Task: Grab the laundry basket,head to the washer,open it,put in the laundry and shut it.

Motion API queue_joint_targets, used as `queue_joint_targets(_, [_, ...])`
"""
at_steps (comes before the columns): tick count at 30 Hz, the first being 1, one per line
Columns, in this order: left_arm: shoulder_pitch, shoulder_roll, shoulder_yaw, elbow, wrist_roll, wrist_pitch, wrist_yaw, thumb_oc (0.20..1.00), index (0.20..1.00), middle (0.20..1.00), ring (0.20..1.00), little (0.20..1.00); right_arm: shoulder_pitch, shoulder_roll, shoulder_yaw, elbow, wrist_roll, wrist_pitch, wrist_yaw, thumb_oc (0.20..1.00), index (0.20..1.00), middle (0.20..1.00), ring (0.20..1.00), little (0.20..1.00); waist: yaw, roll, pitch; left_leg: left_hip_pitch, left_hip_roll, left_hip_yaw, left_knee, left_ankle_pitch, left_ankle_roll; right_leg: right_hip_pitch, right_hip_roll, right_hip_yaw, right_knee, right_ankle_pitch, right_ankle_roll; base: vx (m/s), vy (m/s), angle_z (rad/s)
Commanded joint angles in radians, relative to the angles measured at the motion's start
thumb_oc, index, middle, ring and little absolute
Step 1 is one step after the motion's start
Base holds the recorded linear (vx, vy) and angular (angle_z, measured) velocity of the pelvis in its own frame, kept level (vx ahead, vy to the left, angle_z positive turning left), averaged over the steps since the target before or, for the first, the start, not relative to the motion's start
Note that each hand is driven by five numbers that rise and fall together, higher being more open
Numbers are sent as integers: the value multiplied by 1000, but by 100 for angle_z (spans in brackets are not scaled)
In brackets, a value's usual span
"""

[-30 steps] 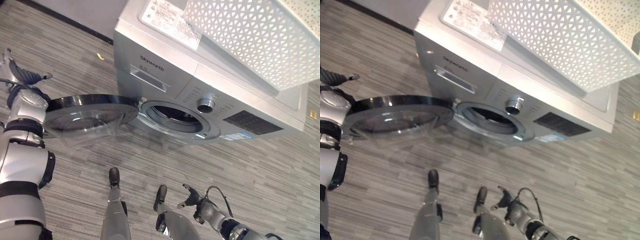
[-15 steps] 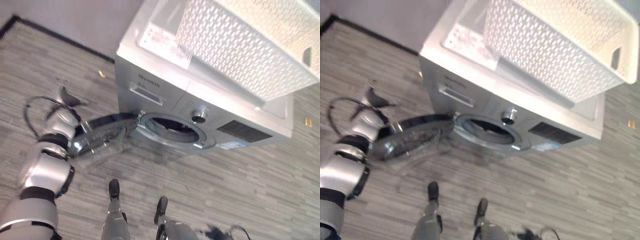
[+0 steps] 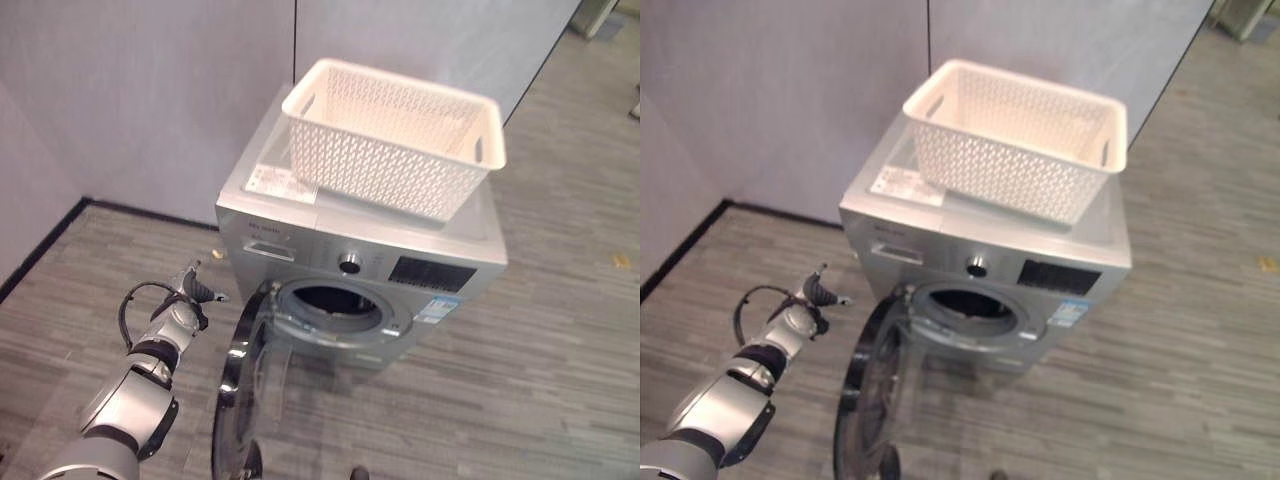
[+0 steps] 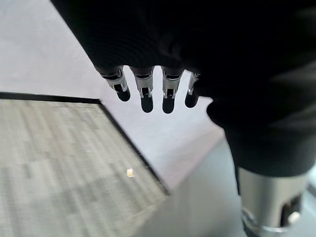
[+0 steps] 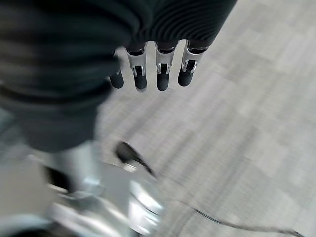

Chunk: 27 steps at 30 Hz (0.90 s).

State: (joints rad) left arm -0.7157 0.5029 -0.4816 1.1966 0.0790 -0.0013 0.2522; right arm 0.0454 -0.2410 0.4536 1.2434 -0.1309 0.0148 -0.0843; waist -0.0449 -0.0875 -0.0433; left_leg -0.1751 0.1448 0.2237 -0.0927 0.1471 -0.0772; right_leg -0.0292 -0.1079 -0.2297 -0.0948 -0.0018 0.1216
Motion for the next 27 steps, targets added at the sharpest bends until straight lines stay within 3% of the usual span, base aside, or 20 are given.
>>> queue_joint_targets(1, [-174, 40, 50, 77, -29, -41, 15, 1000, 1000, 1000, 1000, 1000, -59, 13, 29, -28, 30, -35, 18, 1000, 1000, 1000, 1000, 1000, 2, -15, 70, 16, 47, -45, 20, -42, -34, 0, -32, 25, 13, -16, 36, -114, -174, -26])
queue_joint_targets(2, [-192, 31, 51, 54, -51, -45, 29, 1000, 1000, 1000, 1000, 1000, -101, -10, 66, -115, 36, -44, 13, 1000, 1000, 1000, 1000, 1000, 10, -10, 90, 7, 88, -47, 27, -9, -50, 0, 2, 46, 9, -31, 22, -178, -244, -22])
queue_joint_targets(4, [-227, 10, 49, 40, -70, -46, 36, 1000, 1000, 1000, 1000, 1000, -130, -39, 91, -212, 38, -49, 5, 1000, 1000, 1000, 1000, 1000, 13, -9, 118, -29, 121, -61, 27, 45, -66, -9, 34, 49, 8, -43, 9, -276, -279, -19])
queue_joint_targets(6, [-258, -24, 53, 24, -97, -47, 46, 1000, 1000, 1000, 1000, 1000, -156, -68, 108, -296, 36, -52, 1, 1000, 1000, 1000, 1000, 1000, 11, -8, 141, -61, 132, -61, 34, 55, -67, -26, 51, 43, 8, -52, -1, -282, -216, -6])
queue_joint_targets(10, [-228, -107, 62, 13, -115, -44, 44, 1000, 1000, 1000, 1000, 1000, -153, -102, 96, -349, 32, -42, -4, 1000, 1000, 1000, 1000, 1000, -14, -9, 137, -50, 73, -70, 121, -17, -40, -31, 47, 27, 9, -29, -18, -110, -85, 16])
queue_joint_targets(12, [-219, -140, 33, 13, -91, -42, 39, 1000, 1000, 1000, 1000, 1000, -154, -110, 87, -354, 37, -44, -8, 1000, 1000, 1000, 1000, 1000, -23, -28, 134, -63, 31, -87, 202, -68, -24, -36, 35, 31, 8, -13, -28, -87, -50, 26])
queue_joint_targets(13, [-219, -140, 33, 13, -91, -42, 39, 1000, 1000, 1000, 1000, 1000, -154, -110, 87, -354, 37, -44, -8, 1000, 1000, 1000, 1000, 1000, -23, -28, 134, -64, 32, -87, 204, -69, -24, -36, 35, 31, 8, -14, -28, -95, -58, 18])
queue_joint_targets(14, [-209, -155, 20, 6, -77, -44, 28, 1000, 1000, 1000, 1000, 1000, -148, -116, 99, -362, 26, -45, 4, 1000, 1000, 1000, 1000, 1000, -25, -45, 132, -65, -6, -118, 290, -146, -4, -41, 26, 42, 8, 0, -34, -56, -36, 8])
queue_joint_targets(15, [-209, -155, 20, 6, -77, -44, 28, 1000, 1000, 1000, 1000, 1000, -148, -116, 99, -362, 26, -45, 4, 1000, 1000, 1000, 1000, 1000, -25, -44, 132, -66, -6, -118, 291, -146, -4, -41, 26, 42, 8, 0, -34, -103, -59, -1])
queue_joint_targets(17, [-184, -184, 11, -38, -59, -53, 30, 1000, 1000, 1000, 1000, 1000, -141, -125, 117, -331, -6, -39, 24, 1000, 1000, 1000, 1000, 1000, -28, -50, 137, -32, -38, -145, 474, -239, 32, -46, 22, 52, 10, 10, -45, -126, 5, -13])
queue_joint_targets(18, [-185, -196, -5, -56, -36, -56, 42, 1000, 1000, 1000, 1000, 1000, -123, -124, 110, -284, -32, -27, 23, 1000, 1000, 1000, 1000, 1000, -42, -40, 128, 24, -1, -116, 505, -234, 43, -50, 25, 41, 13, 14, -52, -106, 55, -9])
queue_joint_targets(19, [-184, -197, -5, -56, -36, -56, 42, 1000, 1000, 1000, 1000, 1000, -123, -124, 110, -283, -32, -27, 23, 1000, 1000, 1000, 1000, 1000, -41, -39, 130, 26, 0, -116, 505, -235, 43, -48, 26, 41, 13, 13, -52, -67, 130, 0])
queue_joint_targets(20, [-199, -206, -48, -71, 52, -51, 74, 1000, 1000, 1000, 1000, 1000, -90, -112, 95, -221, -51, -25, 17, 1000, 1000, 1000, 1000, 1000, -61, -27, 104, 102, 61, -98, 426, -200, 31, -53, 25, 14, 9, 17, -48, -16, 138, -2])
queue_joint_targets(22, [-225, -209, -74, -85, 127, -42, 115, 1000, 1000, 1000, 1000, 1000, -55, -95, 79, -153, -56, -27, 10, 1000, 1000, 1000, 1000, 1000, -73, -15, 88, 158, 138, -80, 325, -137, -7, -65, 11, -15, 8, 25, -32, -69, 172, 29])
queue_joint_targets(23, [-225, -209, -74, -85, 127, -42, 116, 1000, 1000, 1000, 1000, 1000, -55, -94, 79, -152, -56, -28, 9, 1000, 1000, 1000, 1000, 1000, -74, -15, 88, 159, 138, -81, 321, -134, -9, -64, 11, -17, 8, 25, -33, -110, 125, 42])
queue_joint_targets(24, [-245, -207, -88, -105, 153, -39, 136, 1000, 1000, 1000, 1000, 1000, -38, -89, 71, -148, -50, -31, 7, 1000, 1000, 1000, 1000, 1000, -79, -11, 89, 161, 177, -75, 283, -89, -29, -73, -5, -38, 8, 34, -27, -92, 150, 62])
queue_joint_targets(25, [-263, -186, -80, -140, 178, -24, 159, 1000, 1000, 1000, 1000, 1000, -17, -79, 67, -101, -49, -32, 5, 1000, 1000, 1000, 1000, 1000, -72, 12, 84, 197, 182, -110, 212, -83, -51, -78, -9, -46, 8, 45, -10, -93, 154, 80])
queue_joint_targets(26, [-263, -186, -79, -141, 178, -23, 159, 1000, 1000, 1000, 1000, 1000, -17, -79, 68, -100, -48, -33, 4, 1000, 1000, 1000, 1000, 1000, -73, 13, 85, 199, 182, -110, 210, -82, -51, -77, -9, -47, 8, 45, -10, -62, 222, 96])
queue_joint_targets(27, [-275, -179, -56, -164, 154, -19, 165, 1000, 1000, 1000, 1000, 1000, -17, -67, 52, -53, -36, -27, 0, 1000, 1000, 1000, 1000, 1000, -74, 33, 78, 205, 168, -125, 192, -101, -70, -84, -29, -58, 10, 64, -3, -22, 124, 97])
